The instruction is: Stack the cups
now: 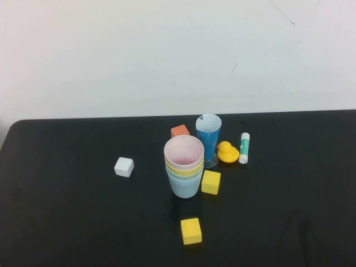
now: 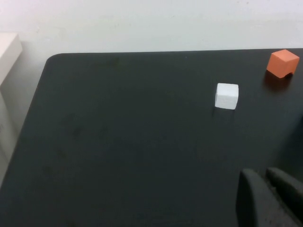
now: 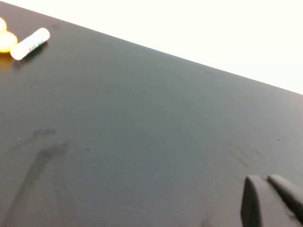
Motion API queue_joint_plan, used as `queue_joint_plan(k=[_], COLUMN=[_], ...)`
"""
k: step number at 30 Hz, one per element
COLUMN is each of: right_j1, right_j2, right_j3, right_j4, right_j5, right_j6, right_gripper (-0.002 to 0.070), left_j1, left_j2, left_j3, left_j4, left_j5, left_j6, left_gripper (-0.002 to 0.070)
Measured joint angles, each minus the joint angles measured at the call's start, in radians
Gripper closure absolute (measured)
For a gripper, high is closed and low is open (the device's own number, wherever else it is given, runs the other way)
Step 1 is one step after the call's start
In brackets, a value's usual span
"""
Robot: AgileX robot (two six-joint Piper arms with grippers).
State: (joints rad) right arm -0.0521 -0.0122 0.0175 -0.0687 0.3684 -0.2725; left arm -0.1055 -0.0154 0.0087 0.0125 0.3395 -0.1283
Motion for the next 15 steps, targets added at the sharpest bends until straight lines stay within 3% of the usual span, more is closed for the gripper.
queue_joint_plan(k=[10,15], right_j1=[-0.001,-0.001], right_j2=[-0.002,-0.002], right_j3=[0.0,0.0], right_j4=[0.0,-0.004], right_j5=[0.0,0.0], right_j6=[0.0,0.085], right_gripper=[0.0678,0.0678], left_j1=[0.0,0.0], left_j2=[0.0,0.0], left_j3=[0.0,0.0], left_j4=[0.0,0.0], left_j5=[0.0,0.0], left_j6=[0.0,0.0], left_gripper=[0.0673,0.0673])
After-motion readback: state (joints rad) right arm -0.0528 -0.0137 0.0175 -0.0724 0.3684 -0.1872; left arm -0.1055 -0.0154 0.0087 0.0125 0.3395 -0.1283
